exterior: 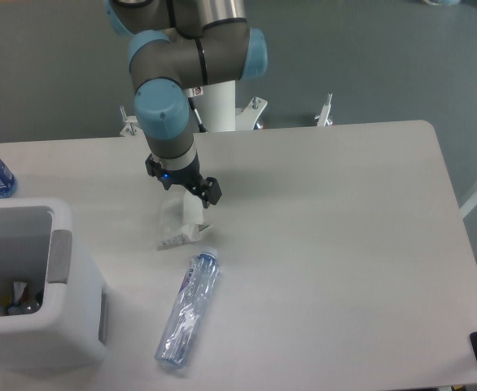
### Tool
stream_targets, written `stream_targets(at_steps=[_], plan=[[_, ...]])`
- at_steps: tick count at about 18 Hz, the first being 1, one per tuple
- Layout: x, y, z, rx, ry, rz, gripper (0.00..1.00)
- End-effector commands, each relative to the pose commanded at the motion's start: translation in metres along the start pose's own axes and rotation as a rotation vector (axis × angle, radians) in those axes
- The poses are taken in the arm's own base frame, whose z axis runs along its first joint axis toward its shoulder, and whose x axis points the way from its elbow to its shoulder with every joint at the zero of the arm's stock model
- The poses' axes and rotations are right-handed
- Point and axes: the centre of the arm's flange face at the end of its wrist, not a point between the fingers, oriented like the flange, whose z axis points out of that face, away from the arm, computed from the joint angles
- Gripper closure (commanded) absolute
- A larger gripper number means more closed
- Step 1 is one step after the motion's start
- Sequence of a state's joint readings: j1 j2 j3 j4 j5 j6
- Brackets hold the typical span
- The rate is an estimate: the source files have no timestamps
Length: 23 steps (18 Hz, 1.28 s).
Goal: Place the trash in the trash can
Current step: 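Lower the gripper onto the white tissue and close on it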
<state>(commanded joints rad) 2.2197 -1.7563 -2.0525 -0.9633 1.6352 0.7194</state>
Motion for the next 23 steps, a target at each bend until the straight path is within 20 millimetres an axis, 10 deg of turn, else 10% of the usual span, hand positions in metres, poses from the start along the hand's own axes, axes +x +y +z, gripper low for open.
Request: stream_targets(at_steps=[5,12,19,23], plan=[[-0.007,0.000,0.014,-0.060,-0.027,0.001,0.10],[-0.014,-0.003,-0.003,-0.051,-0.063,-0.003,1.00],[-0.018,0.001,-0.011,-0.067,-0.046,0.051,1.00],[-0.032,0.010,-0.059,-0.101,0.012,0.121,1.00]])
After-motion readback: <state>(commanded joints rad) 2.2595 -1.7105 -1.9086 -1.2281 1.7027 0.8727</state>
